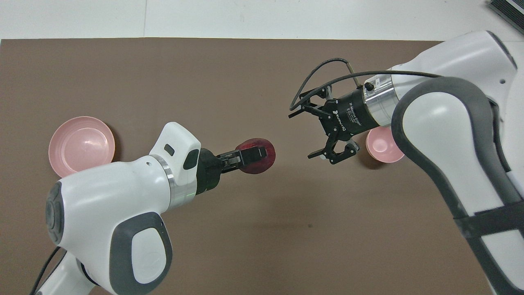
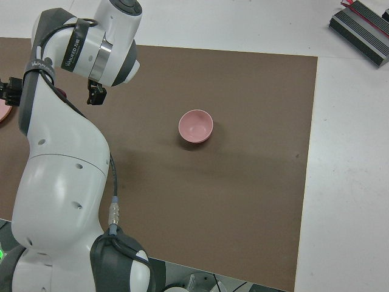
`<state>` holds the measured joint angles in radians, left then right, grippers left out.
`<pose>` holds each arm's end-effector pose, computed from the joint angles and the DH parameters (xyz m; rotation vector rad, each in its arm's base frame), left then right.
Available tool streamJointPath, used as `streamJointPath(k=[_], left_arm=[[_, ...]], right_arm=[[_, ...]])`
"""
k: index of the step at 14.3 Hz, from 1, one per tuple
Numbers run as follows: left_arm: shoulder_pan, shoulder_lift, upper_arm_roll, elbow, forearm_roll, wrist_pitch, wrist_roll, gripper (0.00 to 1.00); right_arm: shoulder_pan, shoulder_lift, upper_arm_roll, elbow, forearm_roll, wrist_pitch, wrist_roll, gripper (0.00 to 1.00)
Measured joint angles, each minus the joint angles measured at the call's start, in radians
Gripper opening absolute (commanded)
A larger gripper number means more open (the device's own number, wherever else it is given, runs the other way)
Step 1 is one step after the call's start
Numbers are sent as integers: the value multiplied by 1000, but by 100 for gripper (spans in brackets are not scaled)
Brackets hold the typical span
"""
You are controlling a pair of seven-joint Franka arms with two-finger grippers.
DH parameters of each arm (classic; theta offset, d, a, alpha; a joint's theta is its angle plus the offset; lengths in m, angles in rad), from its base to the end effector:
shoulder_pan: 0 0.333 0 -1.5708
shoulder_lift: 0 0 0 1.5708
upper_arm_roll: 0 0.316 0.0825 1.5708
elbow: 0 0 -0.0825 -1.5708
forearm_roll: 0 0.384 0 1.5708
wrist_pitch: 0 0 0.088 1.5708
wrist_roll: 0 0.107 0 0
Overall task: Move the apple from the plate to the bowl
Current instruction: 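Move the open right gripper around the apple held by the left gripper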
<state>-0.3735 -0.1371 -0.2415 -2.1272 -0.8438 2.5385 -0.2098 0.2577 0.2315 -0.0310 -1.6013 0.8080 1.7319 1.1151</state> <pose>0.4537 -0.3159 0.5253 2.3489 0.1951 0.2786 0.5977 0.2076 0.5134 -2.1430 1.2656 0.7360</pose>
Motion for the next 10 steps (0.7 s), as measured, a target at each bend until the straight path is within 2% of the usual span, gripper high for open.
streamJointPath(k=[3,8,10], left_arm=[[0,3,-1,2,0,5,-9,0],[0,5,-2,3,0,8,-23,0],[0,5,-2,3,0,9,-24,0]], right_arm=[[0,-6,-2,-36,88,-7,8,100],[1,-55,-2,-112,134,-5,8,100],[4,-78,-1,-156,175,34,8,100]])
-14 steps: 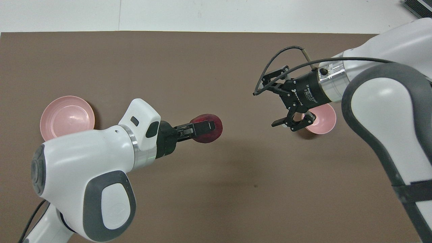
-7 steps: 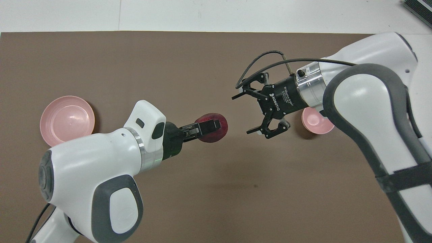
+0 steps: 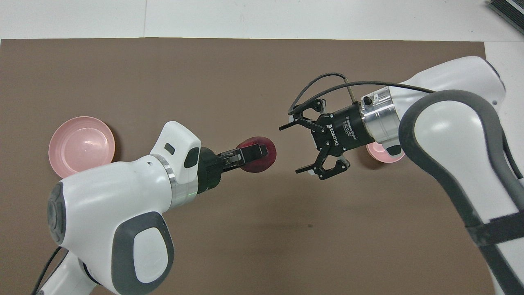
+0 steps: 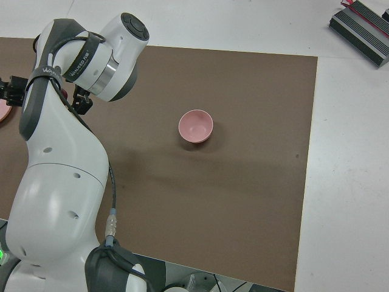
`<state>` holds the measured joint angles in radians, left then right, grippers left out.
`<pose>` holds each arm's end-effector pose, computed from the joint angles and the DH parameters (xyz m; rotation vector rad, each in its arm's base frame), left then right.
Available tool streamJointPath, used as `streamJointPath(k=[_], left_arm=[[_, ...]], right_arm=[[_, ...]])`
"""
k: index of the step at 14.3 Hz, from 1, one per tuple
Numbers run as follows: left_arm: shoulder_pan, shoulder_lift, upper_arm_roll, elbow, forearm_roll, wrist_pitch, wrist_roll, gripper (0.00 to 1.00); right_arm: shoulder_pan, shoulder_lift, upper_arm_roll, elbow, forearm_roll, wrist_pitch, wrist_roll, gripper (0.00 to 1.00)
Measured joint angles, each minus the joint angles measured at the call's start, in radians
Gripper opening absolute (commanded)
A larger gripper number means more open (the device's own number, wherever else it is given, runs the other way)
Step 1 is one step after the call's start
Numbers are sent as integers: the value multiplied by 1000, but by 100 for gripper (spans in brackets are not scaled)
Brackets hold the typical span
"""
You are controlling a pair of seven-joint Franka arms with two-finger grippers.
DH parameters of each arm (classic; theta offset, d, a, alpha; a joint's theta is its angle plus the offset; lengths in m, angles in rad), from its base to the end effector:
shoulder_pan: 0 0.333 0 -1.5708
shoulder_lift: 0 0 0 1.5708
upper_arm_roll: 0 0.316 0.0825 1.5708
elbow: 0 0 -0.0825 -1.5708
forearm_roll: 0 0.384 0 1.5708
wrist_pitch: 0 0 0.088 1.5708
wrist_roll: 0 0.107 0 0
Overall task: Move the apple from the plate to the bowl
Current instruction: 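Move the open right gripper around the apple held by the left gripper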
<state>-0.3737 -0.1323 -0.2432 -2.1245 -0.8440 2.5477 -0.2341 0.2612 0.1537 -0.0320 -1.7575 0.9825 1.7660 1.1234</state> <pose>0.4550 -0.3168 0.5249 2.3428 0.2263 0.2738 0.5714 0.2095 0.5002 -1.9516 1.3007 0.8783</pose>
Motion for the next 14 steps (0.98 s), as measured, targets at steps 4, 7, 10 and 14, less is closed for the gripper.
streamJointPath(k=[4,7,10,14], left_arm=[[0,0,-6,2,0,1,-1,0],[0,0,-13,2,0,2,-3,0],[-1,3,-17,2,0,1,-10,0],[-1,3,-22,2,0,1,-24,1]], right_arm=[[49,-57,1,-112,60,124,0,100],[72,-71,1,-147,79,155,0,100],[105,-71,1,-157,89,213,0,100],[121,-71,1,-158,90,221,0,100]])
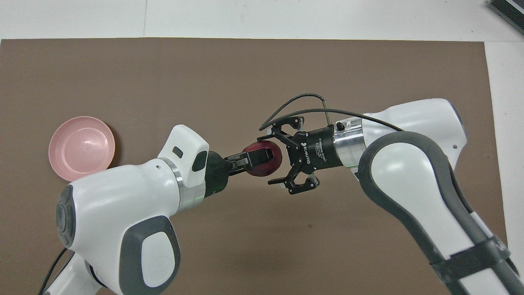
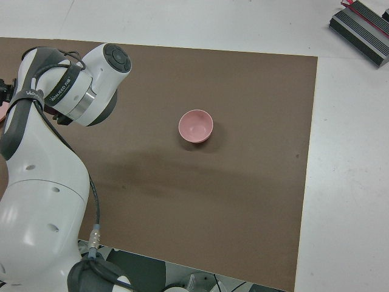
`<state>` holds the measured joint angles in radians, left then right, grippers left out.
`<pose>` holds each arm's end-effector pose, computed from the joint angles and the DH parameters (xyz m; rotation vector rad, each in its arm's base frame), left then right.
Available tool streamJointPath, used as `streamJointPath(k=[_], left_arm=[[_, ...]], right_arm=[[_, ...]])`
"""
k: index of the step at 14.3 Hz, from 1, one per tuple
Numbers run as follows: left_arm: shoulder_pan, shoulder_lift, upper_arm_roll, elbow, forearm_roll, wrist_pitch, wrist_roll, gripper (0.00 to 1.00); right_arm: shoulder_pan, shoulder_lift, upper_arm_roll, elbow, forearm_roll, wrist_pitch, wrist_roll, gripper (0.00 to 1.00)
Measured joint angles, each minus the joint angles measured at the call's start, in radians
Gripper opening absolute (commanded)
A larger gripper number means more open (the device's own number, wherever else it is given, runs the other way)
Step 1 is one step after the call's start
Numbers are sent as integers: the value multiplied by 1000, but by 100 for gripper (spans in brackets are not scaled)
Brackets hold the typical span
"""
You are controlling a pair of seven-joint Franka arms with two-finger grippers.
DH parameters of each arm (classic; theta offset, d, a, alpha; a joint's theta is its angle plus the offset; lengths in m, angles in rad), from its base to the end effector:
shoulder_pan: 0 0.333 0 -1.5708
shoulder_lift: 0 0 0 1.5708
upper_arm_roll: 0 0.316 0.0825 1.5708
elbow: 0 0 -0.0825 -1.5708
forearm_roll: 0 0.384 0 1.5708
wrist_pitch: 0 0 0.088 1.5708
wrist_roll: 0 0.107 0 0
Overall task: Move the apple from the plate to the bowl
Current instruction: 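Move the open right gripper around the apple held by the left gripper, then close the right gripper on the apple while the left gripper releases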
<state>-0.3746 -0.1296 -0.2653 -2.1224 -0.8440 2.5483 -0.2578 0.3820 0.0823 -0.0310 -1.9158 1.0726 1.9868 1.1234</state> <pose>0.4482 -0.3280 0.5242 2.3422 0.2270 0.2525 0.5370 0.2554 0.4786 -1.8679 1.3466 0.8222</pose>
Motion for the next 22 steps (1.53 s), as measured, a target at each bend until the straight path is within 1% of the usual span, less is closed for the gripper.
streamJointPath(k=[3,7,12,13,14,15,16,17,18,19,21,22], left_arm=[[0,0,-2,0,0,-1,-3,4],[-1,0,-4,0,0,-2,-7,6],[-1,1,-4,0,0,-2,-10,15],[-1,1,-4,0,0,-3,-10,16],[-1,2,-4,0,0,-3,-10,16],[-1,2,-5,-1,0,-5,-10,16],[-1,2,-5,-1,0,-5,-11,16],[-1,2,-5,-1,0,-9,-11,16],[-1,2,-5,-2,0,-9,-11,16],[-1,2,-5,-2,0,-9,-11,21],[-1,2,-5,-2,0,-9,-10,34],[-1,2,-5,-2,0,-9,-10,46]], right_arm=[[4,0,-1,-4,0,1,0,100],[7,0,-1,-6,0,2,0,100],[9,1,-1,-8,0,3,0,100],[9,2,-1,-8,0,3,0,94],[9,2,-1,-8,0,3,0,65],[9,3,-1,-8,0,5,-3,47],[9,3,-1,-8,0,5,-16,40],[9,4,-1,-8,0,10,-31,27],[9,4,-3,-7,0,11,-40,8],[9,4,-3,-7,0,11,-46,0],[9,6,-3,-4,0,10,-77,0],[8,7,-3,-2,0,8,-90,0]])
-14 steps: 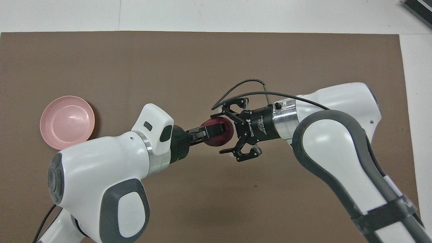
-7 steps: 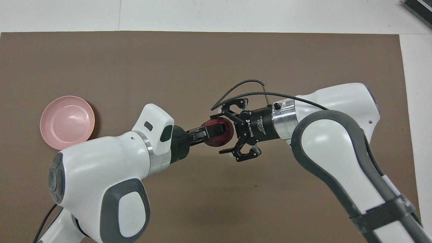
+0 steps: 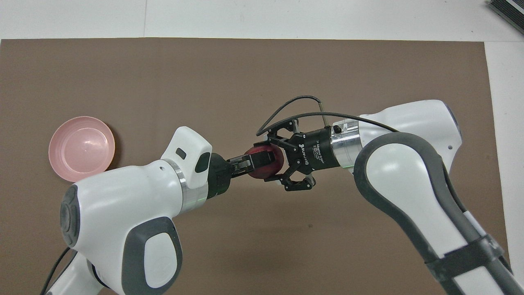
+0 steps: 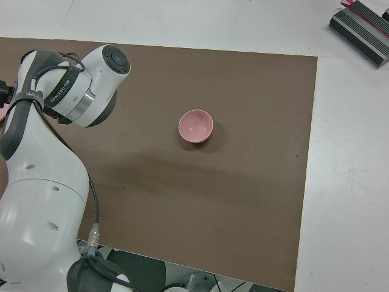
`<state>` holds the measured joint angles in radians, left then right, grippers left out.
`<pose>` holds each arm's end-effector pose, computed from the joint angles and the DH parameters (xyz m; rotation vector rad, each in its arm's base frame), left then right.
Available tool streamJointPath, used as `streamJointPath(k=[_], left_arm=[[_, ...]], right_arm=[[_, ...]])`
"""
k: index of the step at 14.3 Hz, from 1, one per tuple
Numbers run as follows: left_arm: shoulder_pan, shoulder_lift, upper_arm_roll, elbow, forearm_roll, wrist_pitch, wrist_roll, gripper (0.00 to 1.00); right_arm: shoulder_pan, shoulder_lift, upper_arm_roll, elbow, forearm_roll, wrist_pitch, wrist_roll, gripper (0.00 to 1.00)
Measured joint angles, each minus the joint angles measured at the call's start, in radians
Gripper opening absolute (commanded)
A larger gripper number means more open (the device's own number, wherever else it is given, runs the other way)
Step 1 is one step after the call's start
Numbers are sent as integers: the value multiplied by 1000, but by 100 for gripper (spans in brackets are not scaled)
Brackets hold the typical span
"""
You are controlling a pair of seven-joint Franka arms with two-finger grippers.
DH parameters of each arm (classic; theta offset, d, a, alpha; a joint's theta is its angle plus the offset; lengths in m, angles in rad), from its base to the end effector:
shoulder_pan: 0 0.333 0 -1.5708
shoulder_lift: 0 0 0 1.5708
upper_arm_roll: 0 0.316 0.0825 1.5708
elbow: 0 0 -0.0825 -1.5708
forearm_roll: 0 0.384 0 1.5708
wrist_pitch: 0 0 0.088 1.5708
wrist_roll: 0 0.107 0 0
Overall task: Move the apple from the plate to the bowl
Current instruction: 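Close the right gripper on the apple while the left gripper releases, then carry the apple to the bowl with the right gripper while the left withdraws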
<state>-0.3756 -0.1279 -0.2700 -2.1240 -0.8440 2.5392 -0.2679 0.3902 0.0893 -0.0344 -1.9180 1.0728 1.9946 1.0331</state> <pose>0.4456 -0.3311 0.5215 2.3464 0.2294 0.2316 0.5373 0.2577 0.4736 -1.9160 1.2592 0.7771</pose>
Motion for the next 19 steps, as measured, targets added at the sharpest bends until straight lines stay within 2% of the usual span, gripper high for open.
streamJointPath(k=[2,3,12,15,19], left_arm=[[0,0,0,1,0,0,0,92],[0,0,0,1,0,0,0,100],[7,11,17,27,3,-11,0,100],[64,13,21,34,74,-142,1,100],[210,13,29,36,244,-382,4,100]], right_arm=[[-1,2,-1,3,0,-4,-10,0],[-1,2,-1,4,0,-4,-11,0],[-8,5,-4,6,0,-47,-48,0],[-66,6,-9,8,-2,-133,-103,0],[-171,6,-15,19,-38,-250,-195,0]])
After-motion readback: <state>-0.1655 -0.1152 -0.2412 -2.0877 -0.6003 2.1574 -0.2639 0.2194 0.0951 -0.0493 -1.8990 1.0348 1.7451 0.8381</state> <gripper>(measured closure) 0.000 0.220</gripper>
